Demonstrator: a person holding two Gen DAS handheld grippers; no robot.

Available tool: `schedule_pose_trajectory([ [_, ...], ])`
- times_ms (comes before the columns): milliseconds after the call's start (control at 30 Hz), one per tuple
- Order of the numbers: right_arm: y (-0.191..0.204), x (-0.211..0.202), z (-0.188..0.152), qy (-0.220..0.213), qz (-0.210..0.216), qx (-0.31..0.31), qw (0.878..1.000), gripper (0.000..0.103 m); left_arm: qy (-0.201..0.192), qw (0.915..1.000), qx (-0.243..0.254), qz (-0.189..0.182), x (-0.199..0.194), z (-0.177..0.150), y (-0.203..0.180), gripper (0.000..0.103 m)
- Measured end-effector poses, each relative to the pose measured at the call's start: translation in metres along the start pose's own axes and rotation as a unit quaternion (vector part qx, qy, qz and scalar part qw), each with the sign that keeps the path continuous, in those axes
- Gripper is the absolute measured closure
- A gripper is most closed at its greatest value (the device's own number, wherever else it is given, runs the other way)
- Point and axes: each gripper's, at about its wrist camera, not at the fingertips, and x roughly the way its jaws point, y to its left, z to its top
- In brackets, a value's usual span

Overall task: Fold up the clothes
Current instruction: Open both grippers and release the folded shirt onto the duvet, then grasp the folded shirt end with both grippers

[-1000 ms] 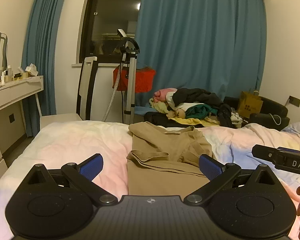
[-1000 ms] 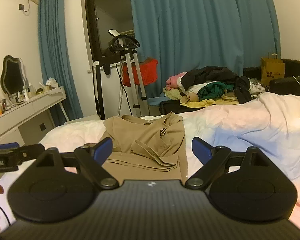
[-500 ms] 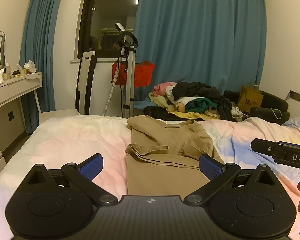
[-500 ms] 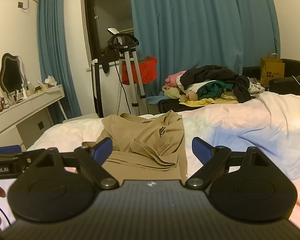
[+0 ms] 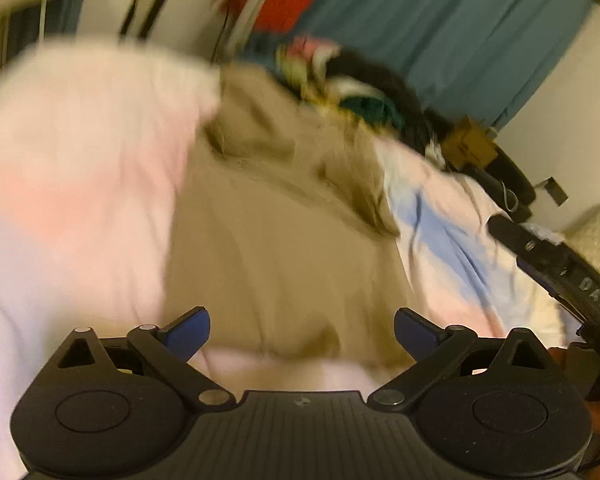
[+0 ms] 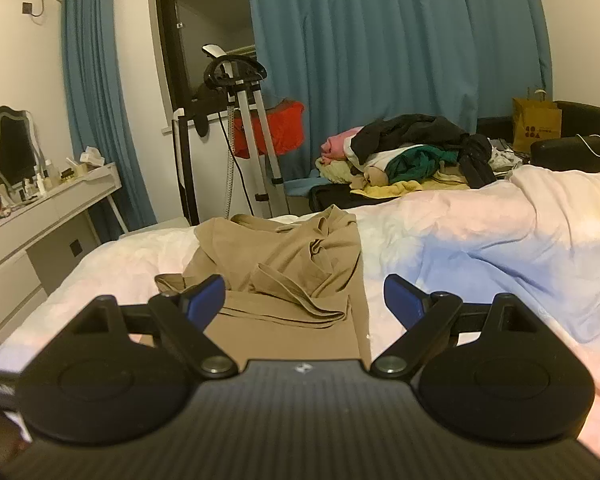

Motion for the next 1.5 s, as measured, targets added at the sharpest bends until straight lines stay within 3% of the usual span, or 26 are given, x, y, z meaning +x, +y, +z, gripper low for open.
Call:
schedule_pose_trajectory([
  [167, -0.004, 0.006, -0.004, 0.023, -0.003, 0.018, 1.0, 0.015, 0.068, 0.9915, -0.106, -0.034, 0.036, -0.008, 0.036, 0.013],
  [267, -0.012, 0.016, -0.01, 0.061, 0.001, 0.064, 0.996, 0.015, 0.06, 0.9831, -0.167, -0.046, 0.045, -0.01, 0.058, 0.017],
  [367, -0.026, 0.026, -0.019, 0.106, 0.019, 0.142, 0.984, 0.015, 0.041, 0.9783, -0.198, -0.044, 0.047, -0.009, 0.07, 0.03],
  [467, -0.043, 0.036, -0.035, 0.148, 0.078, 0.253, 0.953, 0.014, 0.024, 0.972, -0.231, -0.037, 0.046, -0.01, 0.083, 0.047],
  [533, -0.048, 0.045, -0.049, 0.176, 0.136, 0.333, 0.916, 0.014, 0.016, 0.9661, -0.255, -0.038, 0.046, -0.011, 0.09, 0.059],
  [567, -0.047, 0.049, -0.057, 0.191, 0.152, 0.359, 0.901, 0.014, 0.012, 0.9638, -0.263, -0.04, 0.044, -0.011, 0.093, 0.062],
  [633, -0.044, 0.058, -0.073, 0.219, 0.176, 0.402, 0.871, 0.014, 0.0, 0.9607, -0.275, -0.04, 0.042, -0.01, 0.096, 0.082],
  [700, -0.04, 0.067, -0.088, 0.247, 0.199, 0.444, 0.838, 0.013, -0.013, 0.9591, -0.28, -0.043, 0.04, -0.007, 0.095, 0.091],
  [800, -0.037, 0.075, -0.102, 0.267, 0.198, 0.467, 0.82, 0.014, -0.029, 0.9597, -0.275, -0.047, 0.033, -0.005, 0.093, 0.094],
  [867, -0.042, 0.074, -0.106, 0.253, 0.17, 0.478, 0.824, 0.018, -0.038, 0.9599, -0.273, -0.049, 0.028, -0.005, 0.089, 0.094],
  [900, -0.047, 0.073, -0.108, 0.243, 0.149, 0.485, 0.827, 0.031, -0.043, 0.9599, -0.272, -0.05, 0.025, -0.006, 0.087, 0.095],
  [967, -0.059, 0.069, -0.111, 0.222, 0.11, 0.506, 0.826, 0.039, -0.051, 0.9593, -0.272, -0.056, 0.022, -0.005, 0.085, 0.095],
  [1033, -0.071, 0.066, -0.114, 0.204, 0.082, 0.527, 0.821, 0.055, -0.059, 0.9588, -0.271, -0.061, 0.02, -0.004, 0.083, 0.095],
  [1067, -0.074, 0.064, -0.114, 0.2, 0.068, 0.525, 0.824, 0.066, -0.06, 0.9586, -0.271, -0.063, 0.019, -0.004, 0.082, 0.095],
  [1233, -0.077, 0.058, -0.109, 0.181, 0.038, 0.512, 0.839, 0.072, -0.068, 0.959, -0.266, -0.07, 0.012, -0.005, 0.08, 0.095],
  [1300, -0.076, 0.057, -0.108, 0.178, 0.035, 0.501, 0.847, 0.086, -0.072, 0.9607, -0.258, -0.073, 0.011, -0.004, 0.077, 0.095],
  [1500, -0.076, 0.039, -0.084, 0.14, 0.052, 0.448, 0.881, 0.092, -0.094, 0.9635, -0.234, -0.089, -0.012, -0.005, 0.067, 0.097],
])
